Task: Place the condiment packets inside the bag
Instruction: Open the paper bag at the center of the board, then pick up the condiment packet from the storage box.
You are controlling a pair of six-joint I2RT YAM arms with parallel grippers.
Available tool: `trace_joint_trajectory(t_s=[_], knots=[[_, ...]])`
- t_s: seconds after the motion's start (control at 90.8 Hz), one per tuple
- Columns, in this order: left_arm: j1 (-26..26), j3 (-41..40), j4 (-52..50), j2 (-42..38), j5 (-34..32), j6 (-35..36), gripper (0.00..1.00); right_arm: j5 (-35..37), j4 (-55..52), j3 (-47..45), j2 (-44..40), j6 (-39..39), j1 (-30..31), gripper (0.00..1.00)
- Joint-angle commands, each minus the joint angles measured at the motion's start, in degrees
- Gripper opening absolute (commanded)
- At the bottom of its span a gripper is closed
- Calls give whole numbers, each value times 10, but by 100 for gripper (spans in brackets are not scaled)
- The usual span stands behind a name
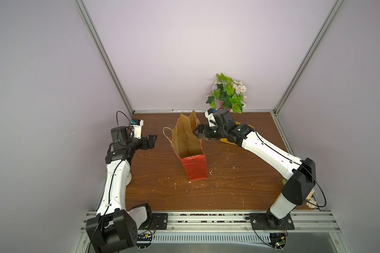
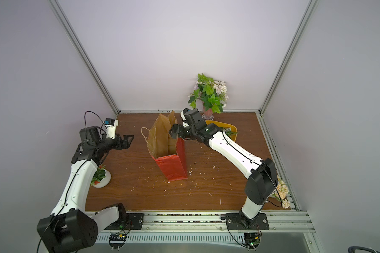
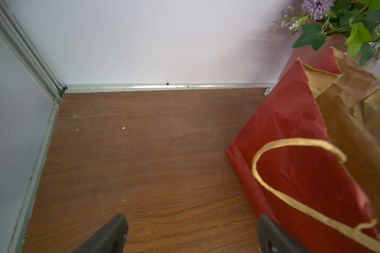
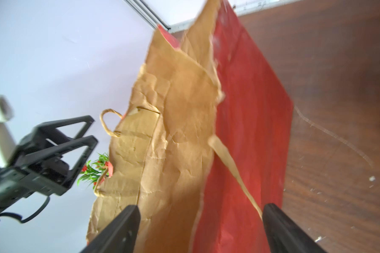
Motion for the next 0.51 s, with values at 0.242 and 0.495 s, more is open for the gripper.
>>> trace_joint_trajectory(t_s=[0.242,0.495], knots=[[6,-86,135,39,30,-21,99,160,-54,37,-101,-88,-4,100],[6,-184,298,88,40,-71,99,284,42,-153,-221,-97,-45,100]])
